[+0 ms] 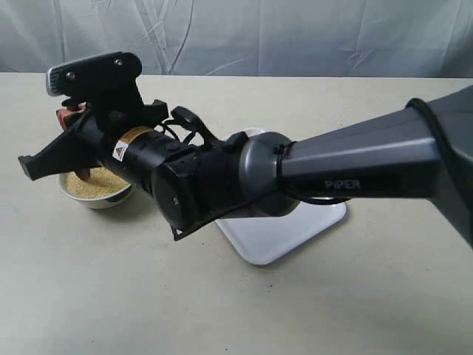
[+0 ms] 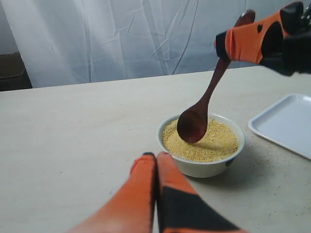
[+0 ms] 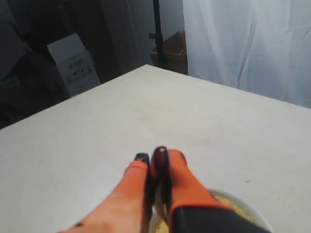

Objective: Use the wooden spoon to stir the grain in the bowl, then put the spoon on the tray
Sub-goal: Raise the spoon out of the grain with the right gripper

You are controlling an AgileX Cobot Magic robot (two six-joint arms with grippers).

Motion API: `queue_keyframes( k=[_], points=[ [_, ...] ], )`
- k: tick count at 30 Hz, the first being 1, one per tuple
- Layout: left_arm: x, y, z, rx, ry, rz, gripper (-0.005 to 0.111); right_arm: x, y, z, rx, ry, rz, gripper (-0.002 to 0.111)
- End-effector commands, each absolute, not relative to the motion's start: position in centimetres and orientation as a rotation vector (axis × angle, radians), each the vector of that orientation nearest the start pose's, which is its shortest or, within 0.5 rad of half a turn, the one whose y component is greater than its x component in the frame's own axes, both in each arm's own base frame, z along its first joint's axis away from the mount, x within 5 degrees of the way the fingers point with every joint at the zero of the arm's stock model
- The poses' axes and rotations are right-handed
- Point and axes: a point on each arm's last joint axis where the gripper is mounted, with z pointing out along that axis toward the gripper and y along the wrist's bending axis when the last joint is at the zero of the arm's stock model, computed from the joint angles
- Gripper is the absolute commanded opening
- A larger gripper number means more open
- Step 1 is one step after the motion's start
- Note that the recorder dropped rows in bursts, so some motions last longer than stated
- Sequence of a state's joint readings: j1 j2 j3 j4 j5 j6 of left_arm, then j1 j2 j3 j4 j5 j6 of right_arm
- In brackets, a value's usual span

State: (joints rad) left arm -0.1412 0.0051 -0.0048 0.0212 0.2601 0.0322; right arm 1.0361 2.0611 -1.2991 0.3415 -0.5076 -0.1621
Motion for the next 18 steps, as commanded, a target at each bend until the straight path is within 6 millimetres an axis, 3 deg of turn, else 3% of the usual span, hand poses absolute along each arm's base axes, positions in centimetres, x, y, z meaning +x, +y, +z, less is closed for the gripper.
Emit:
queue_keyframes(
  k=[1,10,18],
  points=[
    [5.5,-0.7,19.0,0.161,1.730,-0.064,0.000,25.2,39.5,17.1,-0.704,1.728,0.675,0.000],
    [5.5,-0.7,19.0,0.161,1.730,-0.064,0.000,27.1,38.3,17.1,-0.679,1.734,0.624,0.000],
    [5.5,-0.7,19.0,0.161,1.730,-0.064,0.000,27.0,37.2,22.8,-0.641,1.602,0.637,0.000]
  ],
)
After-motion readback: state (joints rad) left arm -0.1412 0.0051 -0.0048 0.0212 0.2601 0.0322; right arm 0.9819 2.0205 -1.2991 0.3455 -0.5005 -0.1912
